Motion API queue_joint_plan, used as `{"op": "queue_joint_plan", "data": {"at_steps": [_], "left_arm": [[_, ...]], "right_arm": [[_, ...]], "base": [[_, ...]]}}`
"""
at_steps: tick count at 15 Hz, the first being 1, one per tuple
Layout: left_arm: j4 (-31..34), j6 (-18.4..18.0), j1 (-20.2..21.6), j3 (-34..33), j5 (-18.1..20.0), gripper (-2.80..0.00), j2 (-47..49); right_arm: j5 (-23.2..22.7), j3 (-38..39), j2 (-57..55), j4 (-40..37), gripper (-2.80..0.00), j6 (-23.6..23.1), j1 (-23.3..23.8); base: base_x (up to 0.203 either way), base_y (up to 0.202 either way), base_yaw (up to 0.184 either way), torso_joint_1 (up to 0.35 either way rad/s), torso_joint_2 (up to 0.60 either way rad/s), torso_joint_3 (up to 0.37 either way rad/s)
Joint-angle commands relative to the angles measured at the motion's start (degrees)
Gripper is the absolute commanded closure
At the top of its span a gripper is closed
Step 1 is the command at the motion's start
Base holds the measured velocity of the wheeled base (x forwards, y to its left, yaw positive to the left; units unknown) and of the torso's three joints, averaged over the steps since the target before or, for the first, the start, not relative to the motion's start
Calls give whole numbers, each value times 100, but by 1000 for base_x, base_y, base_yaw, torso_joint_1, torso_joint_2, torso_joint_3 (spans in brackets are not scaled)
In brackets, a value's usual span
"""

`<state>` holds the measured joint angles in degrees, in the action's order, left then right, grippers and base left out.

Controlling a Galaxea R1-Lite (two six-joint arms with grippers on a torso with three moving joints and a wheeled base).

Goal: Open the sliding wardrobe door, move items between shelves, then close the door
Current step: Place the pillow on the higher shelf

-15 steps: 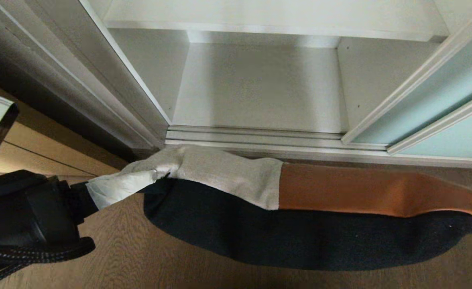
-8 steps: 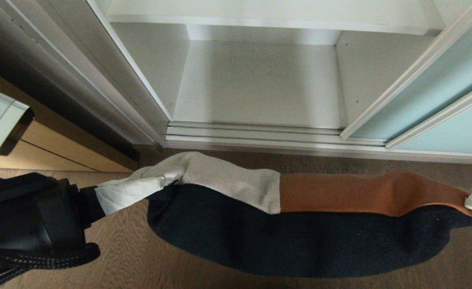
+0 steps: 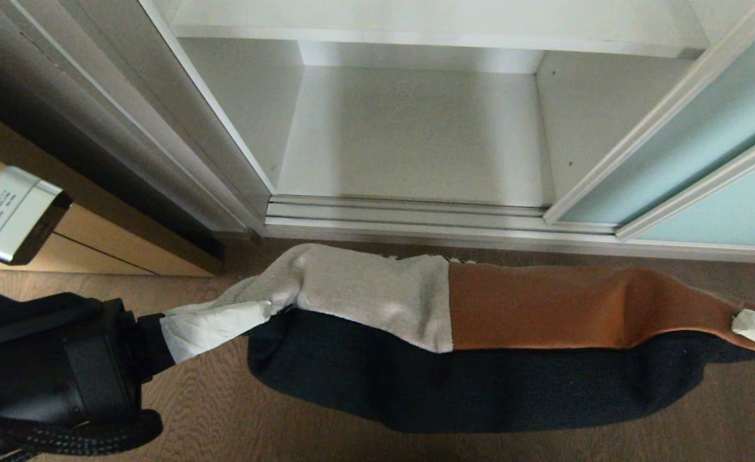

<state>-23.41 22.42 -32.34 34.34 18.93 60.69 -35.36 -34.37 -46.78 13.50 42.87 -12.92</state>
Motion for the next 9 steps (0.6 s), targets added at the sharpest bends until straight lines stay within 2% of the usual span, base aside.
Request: {"op": "queue_joint_plan", "data": {"at_steps": [1, 9], "left_arm": [[-32, -32, 0, 20, 3, 0, 103], [-164, -44, 0, 143, -30, 0, 43]], "right_arm": [[-23, -9, -60, 12, 0, 19, -3], [-23, -12, -69, 12, 0, 19, 0]], "base": [[0, 0, 0, 2, 8, 113], [0, 0, 0, 4, 2, 198]]}}
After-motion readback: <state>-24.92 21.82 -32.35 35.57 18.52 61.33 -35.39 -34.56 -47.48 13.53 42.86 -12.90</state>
